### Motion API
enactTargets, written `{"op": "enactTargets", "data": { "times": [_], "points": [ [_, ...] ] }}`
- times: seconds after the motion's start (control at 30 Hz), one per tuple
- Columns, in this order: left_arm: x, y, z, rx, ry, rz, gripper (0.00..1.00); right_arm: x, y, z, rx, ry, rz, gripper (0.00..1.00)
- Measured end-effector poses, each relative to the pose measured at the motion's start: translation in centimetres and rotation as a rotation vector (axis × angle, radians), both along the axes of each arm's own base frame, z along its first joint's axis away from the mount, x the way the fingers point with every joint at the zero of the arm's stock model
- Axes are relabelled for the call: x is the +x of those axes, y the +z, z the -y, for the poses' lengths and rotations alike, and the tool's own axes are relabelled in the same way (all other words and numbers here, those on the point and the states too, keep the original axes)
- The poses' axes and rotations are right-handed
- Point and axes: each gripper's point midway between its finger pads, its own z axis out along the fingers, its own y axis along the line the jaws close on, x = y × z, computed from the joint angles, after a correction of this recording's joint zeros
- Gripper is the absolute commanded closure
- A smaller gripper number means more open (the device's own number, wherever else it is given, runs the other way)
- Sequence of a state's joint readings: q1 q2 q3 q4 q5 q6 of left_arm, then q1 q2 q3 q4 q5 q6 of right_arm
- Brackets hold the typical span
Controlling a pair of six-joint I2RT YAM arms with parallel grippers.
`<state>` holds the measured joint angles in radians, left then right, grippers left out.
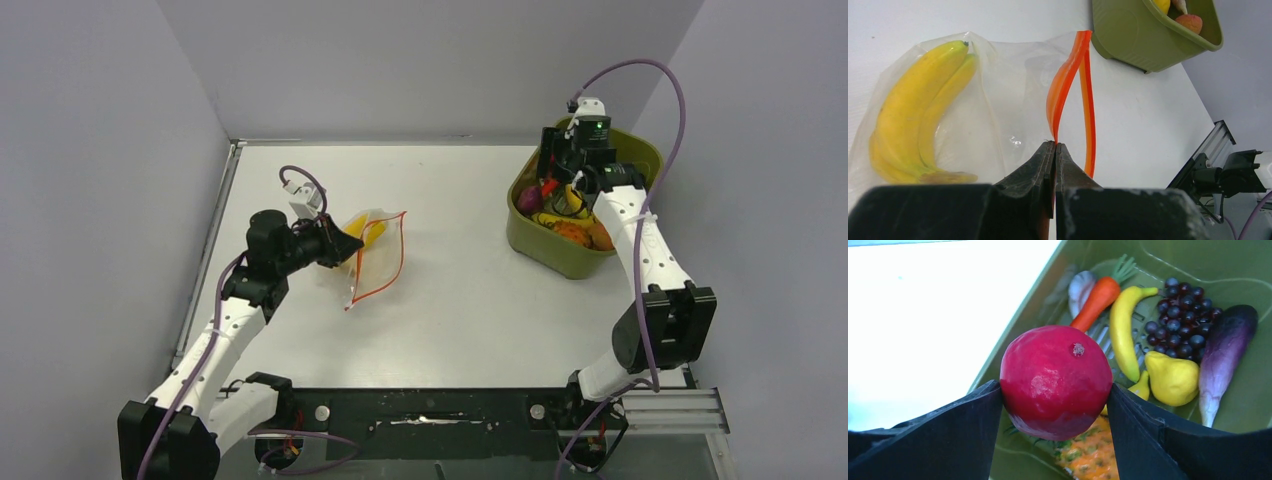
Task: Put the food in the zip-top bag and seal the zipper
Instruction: Pick up the fake fruit from the bin, then place the fake fruit in the zipper food storage bag.
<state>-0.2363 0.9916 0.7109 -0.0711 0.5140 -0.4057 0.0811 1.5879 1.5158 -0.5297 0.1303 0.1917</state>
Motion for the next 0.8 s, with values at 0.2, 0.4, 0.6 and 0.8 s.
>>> {"op": "enactTargets", "data": {
  "times": [0.2, 0.4, 0.6, 0.8],
  "points": [
    [0.1, 0.1, -0.2, 0.001, 0.008, 0.003, 1.00, -2.2, 1.9, -3.1, 0.023, 0.086, 0.064, 0.32],
    [0.0, 0.4, -0.2, 0.000, 0.012, 0.015, 1.00, -4.1, 3.7, -7.9, 0.065, 0.222, 0.124, 0.32],
    [0.0, 0.5, -0.3, -0.001, 0.015, 0.020, 1.00, -7.1, 2.9, -13.8, 0.125, 0.418, 0.145, 0.32],
    [0.0, 0.7, -0.3, -0.001, 0.017, 0.026, 1.00, -9.5, 0.8, -18.0, 0.188, 0.551, 0.109, 0.32]
  ]
}}
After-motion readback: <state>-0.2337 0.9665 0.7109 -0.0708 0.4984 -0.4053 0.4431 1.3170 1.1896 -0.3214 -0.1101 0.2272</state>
